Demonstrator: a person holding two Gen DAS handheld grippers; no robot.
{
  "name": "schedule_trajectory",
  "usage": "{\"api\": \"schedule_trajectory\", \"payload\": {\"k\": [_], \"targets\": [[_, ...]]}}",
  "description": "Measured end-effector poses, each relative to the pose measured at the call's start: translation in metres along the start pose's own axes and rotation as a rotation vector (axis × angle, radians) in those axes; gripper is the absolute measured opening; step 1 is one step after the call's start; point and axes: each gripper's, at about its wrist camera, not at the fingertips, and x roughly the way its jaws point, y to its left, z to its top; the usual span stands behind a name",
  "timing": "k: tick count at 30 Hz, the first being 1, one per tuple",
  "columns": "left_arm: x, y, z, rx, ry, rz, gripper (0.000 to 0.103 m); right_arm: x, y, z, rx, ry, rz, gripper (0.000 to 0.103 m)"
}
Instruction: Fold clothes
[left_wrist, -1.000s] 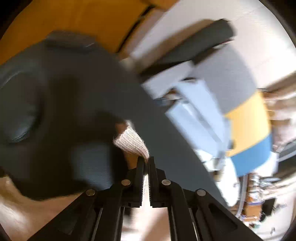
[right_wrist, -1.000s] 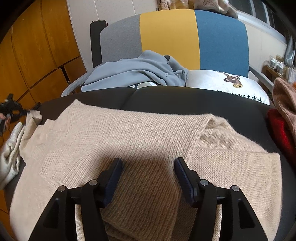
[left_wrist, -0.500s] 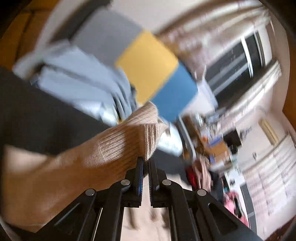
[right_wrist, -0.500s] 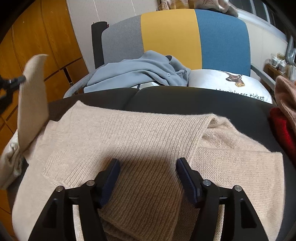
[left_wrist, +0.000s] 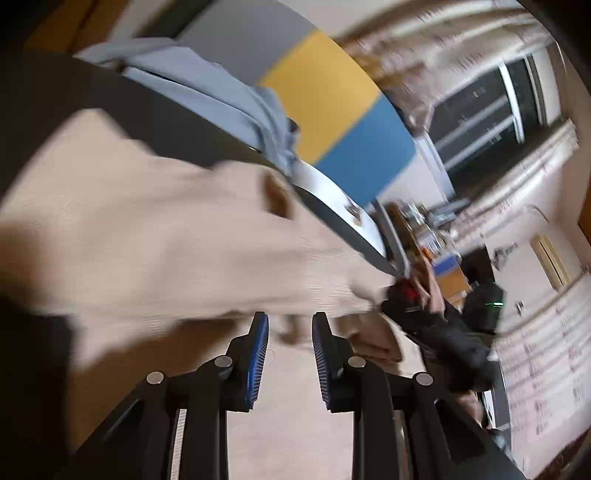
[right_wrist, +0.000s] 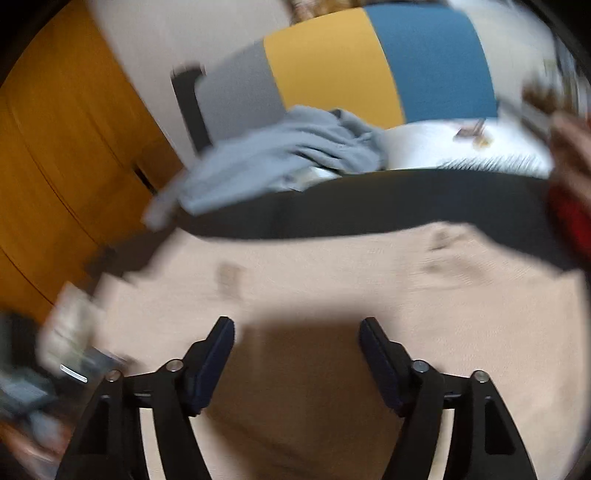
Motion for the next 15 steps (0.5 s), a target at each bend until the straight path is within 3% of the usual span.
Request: {"api": "schedule_trajectory", "payload": {"k": [2,4,7,11,15], "targets": [[-0.007,0.018,-0.003,-0.025,-0.010,0.044,0.023,0.002,0.007,0.000,0.092,0.015,0.115,0.067],[-0.012,0.033,-0.006,-0.047,-0.014,0.072,0.023,0.013,0.015,-0.005,0.179,0.056,0.212,0.057],[-0.014,0.045,-0.014,-0.049,-0.033,0.049,0.023,0.027,0.025,-0.016,0.325,0.112,0.335,0.055],[-0.016,0.052,-0.018,-0.066,-0.054,0.017,0.023,0.035,0.034,-0.032,0.403,0.147,0.286,0.055],[-0.016,0.059,-0.022,-0.073,-0.065,-0.003,0.023,0.036,0.034,-0.041,0.455,0.119,0.235,0.055]]}}
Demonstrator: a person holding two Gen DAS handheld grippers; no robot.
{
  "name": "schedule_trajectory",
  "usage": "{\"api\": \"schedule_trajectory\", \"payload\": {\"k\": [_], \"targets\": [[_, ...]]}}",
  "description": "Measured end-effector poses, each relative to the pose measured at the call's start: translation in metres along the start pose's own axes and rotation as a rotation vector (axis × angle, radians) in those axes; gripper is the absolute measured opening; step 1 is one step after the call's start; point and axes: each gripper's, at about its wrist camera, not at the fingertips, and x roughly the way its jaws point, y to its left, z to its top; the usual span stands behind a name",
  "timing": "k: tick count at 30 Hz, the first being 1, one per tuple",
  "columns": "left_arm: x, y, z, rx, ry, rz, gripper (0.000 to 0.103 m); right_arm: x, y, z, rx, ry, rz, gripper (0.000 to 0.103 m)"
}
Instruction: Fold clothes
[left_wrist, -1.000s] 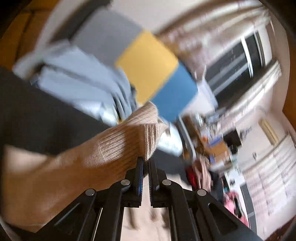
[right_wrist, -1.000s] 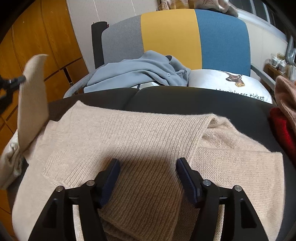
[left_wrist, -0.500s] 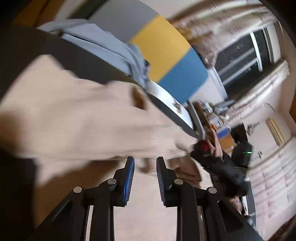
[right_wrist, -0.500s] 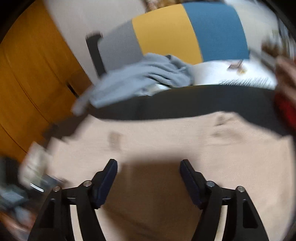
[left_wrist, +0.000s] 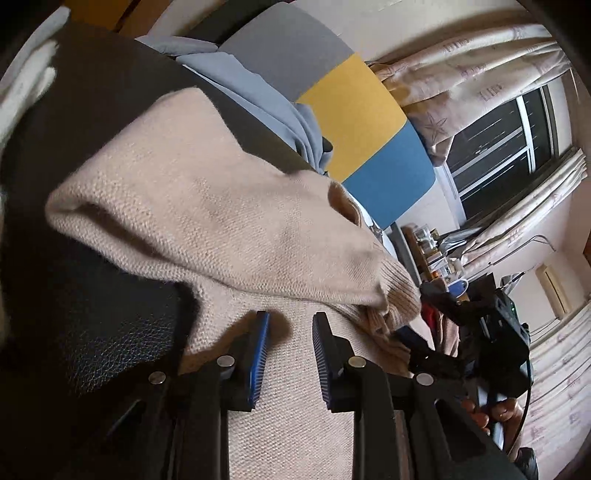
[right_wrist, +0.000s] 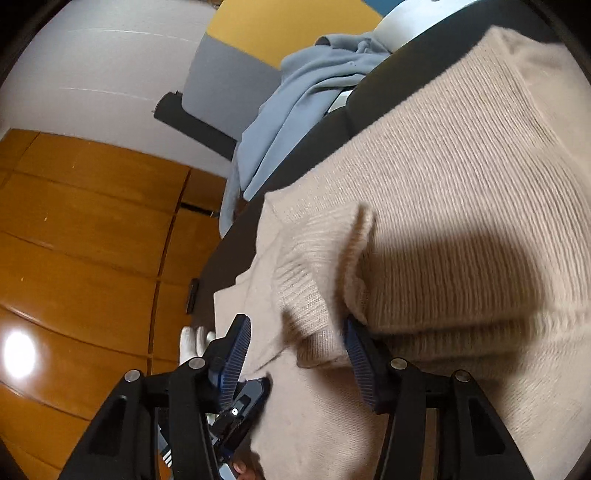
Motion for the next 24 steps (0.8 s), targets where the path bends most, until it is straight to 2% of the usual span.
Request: {"api": "schedule_trajectory", "payload": {"k": [3,5,6,7,8,10,14,19,24], "targets": [[0.000,0.000,-0.001,0.003,-0.006,-0.007,0.023,0.003,0.001,0.003,-0.008,-0.050,-0.065,0.055],[-0.001,0.002,-0.002,-0.001,-0.007,-0.014,0.023,0.012,0.004,0.011,-0.055,-0.065,-0.133,0.048],[-0.001,0.002,-0.002,-0.002,-0.008,-0.017,0.023,0.016,0.008,0.015,-0.091,-0.068,-0.175,0.035],[-0.001,0.002,-0.002,-0.003,-0.009,-0.019,0.023,0.018,0.012,0.018,-0.126,-0.067,-0.214,0.015],[-0.001,0.002,-0.003,-0.004,-0.010,-0.022,0.023,0.022,0.015,0.020,-0.155,-0.062,-0.239,0.008],[-0.002,0.003,-0.003,-0.005,-0.011,-0.034,0.023,0.022,0.022,0.021,-0.193,-0.047,-0.232,0.006],[-0.005,0.010,-0.001,-0.060,-0.009,-0.088,0.024,0.006,0.054,0.025,-0.283,-0.066,-0.148,0.006],[-0.001,-0.008,0.003,-0.017,0.025,-0.071,0.030,-0.031,0.102,0.037,-0.389,-0.131,-0.068,0.005],[0.011,-0.026,0.020,0.040,0.009,-0.006,0.030,-0.066,0.134,0.060,-0.455,-0.228,-0.055,0.002]]}}
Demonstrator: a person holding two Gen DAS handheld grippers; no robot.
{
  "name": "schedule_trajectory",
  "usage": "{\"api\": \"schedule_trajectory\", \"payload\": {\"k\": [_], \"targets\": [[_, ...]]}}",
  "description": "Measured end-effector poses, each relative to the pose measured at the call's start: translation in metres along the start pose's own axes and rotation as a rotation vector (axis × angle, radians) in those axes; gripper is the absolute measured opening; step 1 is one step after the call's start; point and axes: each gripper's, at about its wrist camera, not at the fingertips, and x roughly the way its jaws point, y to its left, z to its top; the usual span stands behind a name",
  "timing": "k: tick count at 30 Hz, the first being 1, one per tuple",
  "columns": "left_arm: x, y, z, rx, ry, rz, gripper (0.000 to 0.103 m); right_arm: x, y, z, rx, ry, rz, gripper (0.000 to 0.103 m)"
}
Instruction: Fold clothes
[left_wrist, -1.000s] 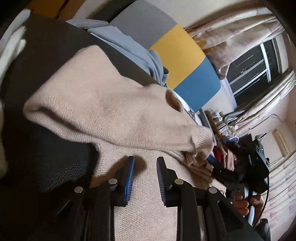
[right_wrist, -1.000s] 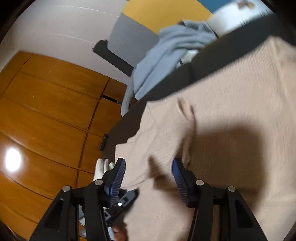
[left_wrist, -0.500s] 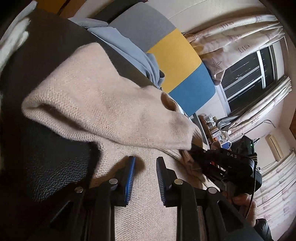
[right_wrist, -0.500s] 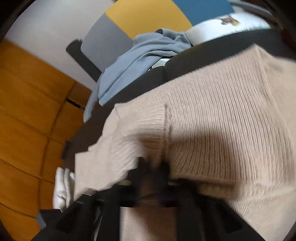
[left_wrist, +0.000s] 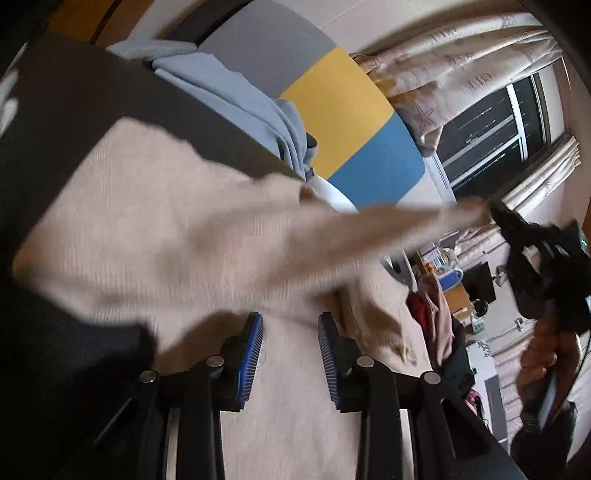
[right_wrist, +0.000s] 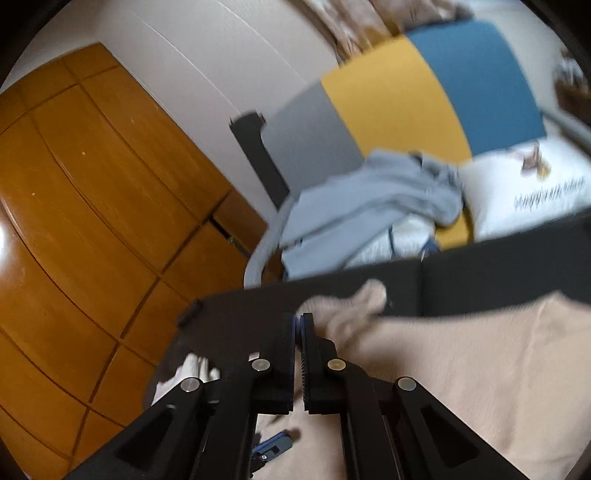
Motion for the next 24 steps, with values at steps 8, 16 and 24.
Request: {"api": "schedule_trajectory", "payload": {"k": [8,16,24], "targets": [[0.010,0.021,-0.002,-0.077,-0.039,-0.026,0.032,-0.022,-0.076,-0.038,0.230,0.082,0.096,0.016],[0.011,0.015,-0.005,-0.041,-0.054,0.004,0.032,0.044,-0.094,-0.118,0.470,0.222,0.201,0.068],[0.010,0.016,-0.007,-0.036,-0.061,0.003,0.032,0.071,-0.099,-0.122,0.518,0.167,0.079,0.067]]}}
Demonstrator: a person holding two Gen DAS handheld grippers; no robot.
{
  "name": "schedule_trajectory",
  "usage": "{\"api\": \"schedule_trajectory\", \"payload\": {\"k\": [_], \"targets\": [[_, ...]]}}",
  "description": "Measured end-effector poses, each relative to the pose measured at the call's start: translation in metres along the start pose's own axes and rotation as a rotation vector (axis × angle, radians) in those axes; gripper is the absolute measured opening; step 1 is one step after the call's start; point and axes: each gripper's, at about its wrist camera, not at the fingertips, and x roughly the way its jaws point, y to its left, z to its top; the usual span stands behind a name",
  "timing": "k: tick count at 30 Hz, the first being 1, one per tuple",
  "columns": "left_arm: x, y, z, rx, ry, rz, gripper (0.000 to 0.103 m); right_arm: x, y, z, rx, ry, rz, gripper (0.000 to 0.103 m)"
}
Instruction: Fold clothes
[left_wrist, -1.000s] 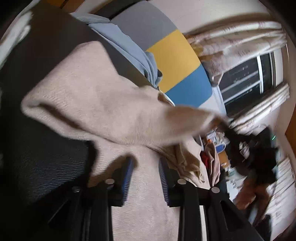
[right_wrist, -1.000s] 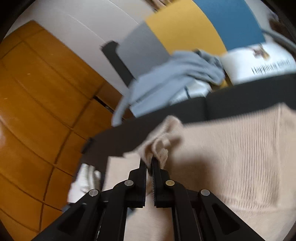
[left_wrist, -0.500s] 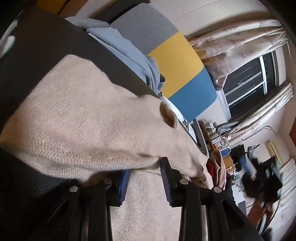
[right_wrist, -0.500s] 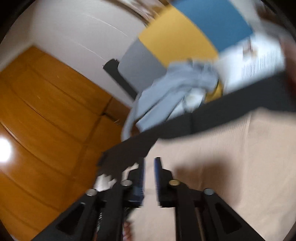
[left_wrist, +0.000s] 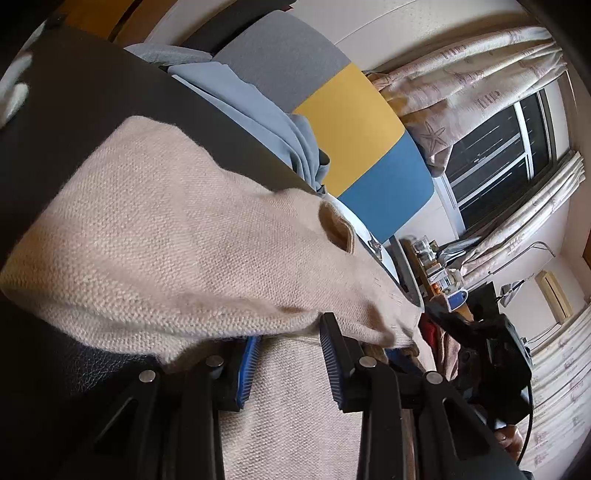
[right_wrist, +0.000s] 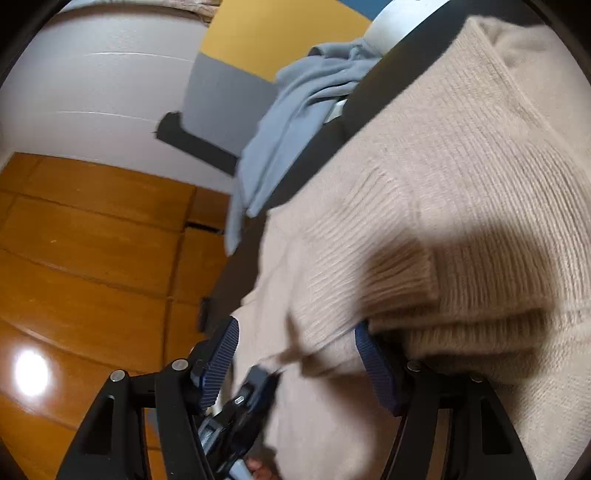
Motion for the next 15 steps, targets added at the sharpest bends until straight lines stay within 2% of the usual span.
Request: {"api": "schedule_trajectory", "payload": {"k": [2,3,4,5,7,8,11,12,15], "targets": [[0.000,-0.001,0.000,0.002,-0.002,0.003,0.032,0.004,0.005,0.000,-0.030,-0.035,-0.052,0.064],[0.000,-0.002,0.000,0.005,-0.001,0.005,0.032,0.006,0.008,0.000,-0.051,-0.054,-0.087,0.050],[0.000,-0.002,0.000,0.007,-0.001,0.007,0.032,0.009,0.011,0.000,-0.073,-0.071,-0.124,0.018],[-0.002,-0.002,0.000,0.004,-0.004,0.003,0.032,0.012,0.014,0.000,-0.095,-0.077,-0.171,0.004],[-0.007,-0.003,-0.002,0.004,-0.007,-0.020,0.037,0.015,0.020,0.002,-0.131,-0.076,-0.211,0.005],[-0.012,-0.006,-0.005,0.015,-0.002,-0.062,0.040,0.015,0.024,0.003,-0.151,-0.071,-0.219,0.005],[-0.021,-0.021,-0.016,0.103,0.035,-0.145,0.045,0.006,0.048,0.010,-0.238,-0.060,-0.202,0.005],[-0.020,-0.028,-0.019,0.137,0.055,-0.145,0.046,0.004,0.059,0.015,-0.265,-0.064,-0.186,0.005],[-0.005,-0.042,-0.015,0.195,0.086,-0.070,0.046,-0.005,0.099,0.029,-0.340,-0.084,-0.123,0.005]]}}
